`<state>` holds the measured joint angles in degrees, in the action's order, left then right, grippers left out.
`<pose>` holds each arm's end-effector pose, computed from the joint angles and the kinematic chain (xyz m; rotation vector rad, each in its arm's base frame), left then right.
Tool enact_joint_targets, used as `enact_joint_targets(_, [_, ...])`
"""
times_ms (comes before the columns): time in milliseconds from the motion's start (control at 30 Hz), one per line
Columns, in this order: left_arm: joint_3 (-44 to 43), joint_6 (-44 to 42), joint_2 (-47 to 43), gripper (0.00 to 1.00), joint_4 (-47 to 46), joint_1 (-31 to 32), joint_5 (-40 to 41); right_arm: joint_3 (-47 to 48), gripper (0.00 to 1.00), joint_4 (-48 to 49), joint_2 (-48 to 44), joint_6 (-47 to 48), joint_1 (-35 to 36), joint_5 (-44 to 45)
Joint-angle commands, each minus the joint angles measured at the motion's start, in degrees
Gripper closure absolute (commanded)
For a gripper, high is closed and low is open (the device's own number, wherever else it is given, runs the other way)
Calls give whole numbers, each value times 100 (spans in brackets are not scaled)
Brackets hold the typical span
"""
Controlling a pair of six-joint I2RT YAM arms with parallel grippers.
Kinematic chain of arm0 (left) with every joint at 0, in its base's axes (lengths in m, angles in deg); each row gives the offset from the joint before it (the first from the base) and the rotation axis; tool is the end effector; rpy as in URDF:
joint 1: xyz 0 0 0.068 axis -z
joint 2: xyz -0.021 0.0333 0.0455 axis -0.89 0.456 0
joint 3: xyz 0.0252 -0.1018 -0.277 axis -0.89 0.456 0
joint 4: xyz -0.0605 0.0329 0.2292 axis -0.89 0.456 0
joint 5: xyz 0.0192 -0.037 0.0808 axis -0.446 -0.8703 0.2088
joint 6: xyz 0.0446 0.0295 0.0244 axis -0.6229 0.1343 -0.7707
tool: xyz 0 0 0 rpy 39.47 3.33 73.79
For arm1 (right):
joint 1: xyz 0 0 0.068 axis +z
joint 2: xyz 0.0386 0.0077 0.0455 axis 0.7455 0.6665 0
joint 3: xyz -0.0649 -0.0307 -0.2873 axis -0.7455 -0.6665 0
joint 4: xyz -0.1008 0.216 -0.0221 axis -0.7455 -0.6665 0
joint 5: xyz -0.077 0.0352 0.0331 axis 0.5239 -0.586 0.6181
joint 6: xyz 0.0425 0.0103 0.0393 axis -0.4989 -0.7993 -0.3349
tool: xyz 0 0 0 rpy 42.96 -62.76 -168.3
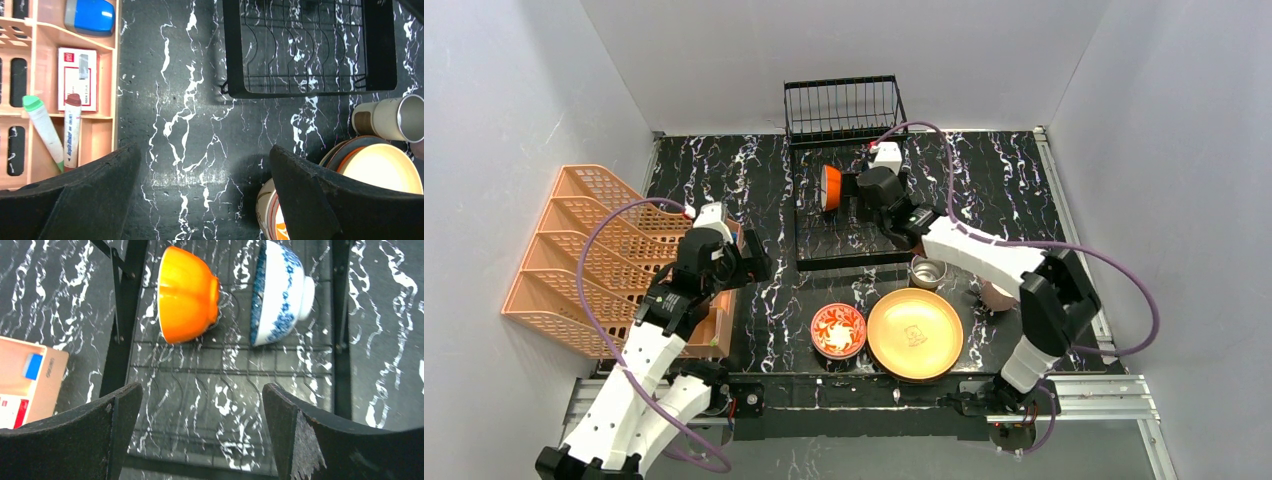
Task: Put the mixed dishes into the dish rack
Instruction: Insert the bowl into the dish rack, then pick up the bowl from the corner of the board.
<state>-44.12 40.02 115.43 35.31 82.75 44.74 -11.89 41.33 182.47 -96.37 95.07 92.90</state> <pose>0.1179 -0.0374 0.3200 -0.1866 2.0801 -0.3705 0.2748 0.2639 0.3176 -0.0113 1.9686 0.3688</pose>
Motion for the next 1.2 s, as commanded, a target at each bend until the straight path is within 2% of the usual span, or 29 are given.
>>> enact_joint_targets(0, [-174,-167,230,2,122,-11,-353,-36,1,-1085,-678,144,-27,77])
enact_joint_targets(100, [-346,-195,393,2,274,-10,-597,-406,1,-1258,-1197,108,-29,209])
enact_joint_targets(267, [-389,107,513,2,255,-12,-1492,-797,1,-1845,-1896,206,-29,135])
enact_joint_targets(433, [-567,395,647,2,375,49,-1852,-1102,1,-2359,-2728,49,-31,-87])
enact_joint_targets(600, [-770,565,877,5,662,492,-1528,-1468,1,-2540,-3380,-135,-29,-188])
enact_joint_targets(800, [-717,1294,1264,11,664,1925,-757,-1680,1,-2732,-3664,-229,-36,-57])
enact_joint_targets(1000, [-669,1741,1676,21,819,2920,96,-1766,1,-2767,-3623,-159,-32,17])
enact_joint_targets(1167, [-1003,1965,2501,29,1231,3901,948,-1847,1,-2731,-3545,-159,-32,-51])
